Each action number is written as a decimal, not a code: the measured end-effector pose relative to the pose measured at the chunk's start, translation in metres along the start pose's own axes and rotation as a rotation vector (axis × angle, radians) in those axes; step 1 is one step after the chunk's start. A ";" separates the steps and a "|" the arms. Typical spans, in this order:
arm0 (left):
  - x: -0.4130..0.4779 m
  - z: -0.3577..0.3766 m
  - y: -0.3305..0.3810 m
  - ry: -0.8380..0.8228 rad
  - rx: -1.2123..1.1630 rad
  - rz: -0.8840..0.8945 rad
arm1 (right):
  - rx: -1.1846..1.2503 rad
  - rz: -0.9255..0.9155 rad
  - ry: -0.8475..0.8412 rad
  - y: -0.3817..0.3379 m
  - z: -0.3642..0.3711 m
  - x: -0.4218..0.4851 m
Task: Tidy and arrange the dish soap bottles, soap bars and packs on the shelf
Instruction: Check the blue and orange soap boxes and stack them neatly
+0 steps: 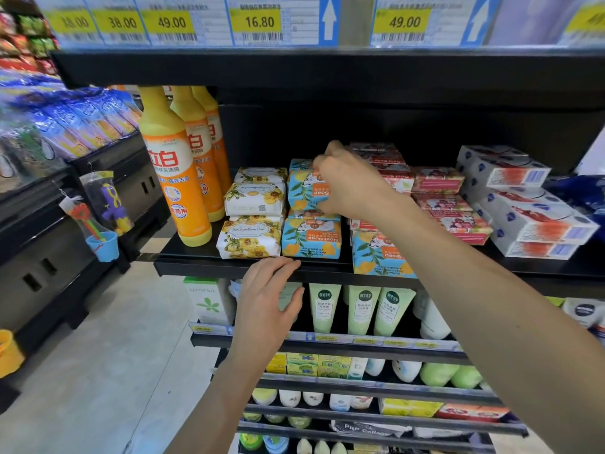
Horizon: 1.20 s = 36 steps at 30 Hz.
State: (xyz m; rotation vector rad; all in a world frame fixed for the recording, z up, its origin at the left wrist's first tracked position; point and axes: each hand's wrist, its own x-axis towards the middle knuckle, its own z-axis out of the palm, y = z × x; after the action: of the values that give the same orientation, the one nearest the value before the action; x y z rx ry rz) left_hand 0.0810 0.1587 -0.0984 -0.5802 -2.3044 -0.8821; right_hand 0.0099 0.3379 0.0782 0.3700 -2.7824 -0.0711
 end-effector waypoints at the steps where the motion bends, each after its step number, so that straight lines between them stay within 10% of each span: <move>1: 0.000 0.000 0.001 -0.009 -0.002 -0.004 | 0.008 0.004 0.010 0.002 -0.003 -0.003; 22: -0.004 -0.047 0.068 -0.156 -1.154 -0.629 | 0.609 -0.051 0.272 -0.028 0.038 -0.180; 36: -0.011 -0.041 0.070 -0.217 -1.243 -0.716 | 1.656 0.591 0.170 -0.034 0.054 -0.200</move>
State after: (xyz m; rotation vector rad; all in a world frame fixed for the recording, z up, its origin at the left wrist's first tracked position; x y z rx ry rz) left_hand 0.1450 0.1760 -0.0500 -0.2757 -1.8807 -2.7377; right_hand 0.1830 0.3579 -0.0396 -0.1422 -1.9604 2.2135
